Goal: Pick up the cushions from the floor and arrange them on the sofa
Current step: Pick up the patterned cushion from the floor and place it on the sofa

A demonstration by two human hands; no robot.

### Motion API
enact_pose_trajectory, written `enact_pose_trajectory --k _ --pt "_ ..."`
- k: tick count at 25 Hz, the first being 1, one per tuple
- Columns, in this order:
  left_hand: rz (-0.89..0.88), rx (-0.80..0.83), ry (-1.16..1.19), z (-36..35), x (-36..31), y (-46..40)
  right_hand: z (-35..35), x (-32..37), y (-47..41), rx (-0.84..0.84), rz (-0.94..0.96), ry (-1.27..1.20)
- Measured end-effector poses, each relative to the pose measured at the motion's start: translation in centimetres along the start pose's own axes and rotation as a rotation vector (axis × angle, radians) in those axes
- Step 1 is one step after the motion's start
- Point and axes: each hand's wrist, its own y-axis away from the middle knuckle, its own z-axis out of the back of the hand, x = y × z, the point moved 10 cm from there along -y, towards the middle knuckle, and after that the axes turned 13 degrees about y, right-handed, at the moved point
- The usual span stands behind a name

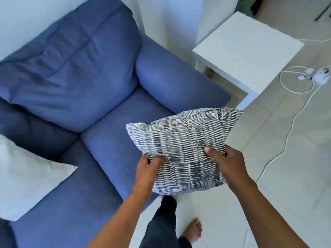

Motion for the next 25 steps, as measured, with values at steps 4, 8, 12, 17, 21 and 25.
enact_pose_trajectory --k 4,8,12,17,21,25 --pt "-0.052 -0.161 0.105 6.5 -6.2 -3.9 -7.0 7.5 -4.2 0.122 0.054 0.089" --pt "-0.142 -0.272 0.197 13.5 -11.7 -7.5 -16.5 15.4 -8.2 0.265 0.145 0.129" --pt "-0.178 -0.407 0.237 19.0 -15.0 -10.5 -24.2 20.4 -11.8 0.362 0.172 0.152" --pt "-0.145 -0.549 0.286 23.1 -15.7 -14.5 -32.6 24.3 -16.4 0.440 0.195 0.228" --pt "-0.159 -0.624 0.299 25.1 -16.4 -18.7 -37.0 26.1 -20.6 0.447 0.245 0.266" --pt "-0.081 -0.688 0.199 26.6 -14.8 -24.1 -41.8 25.0 -25.2 0.561 0.240 0.462"
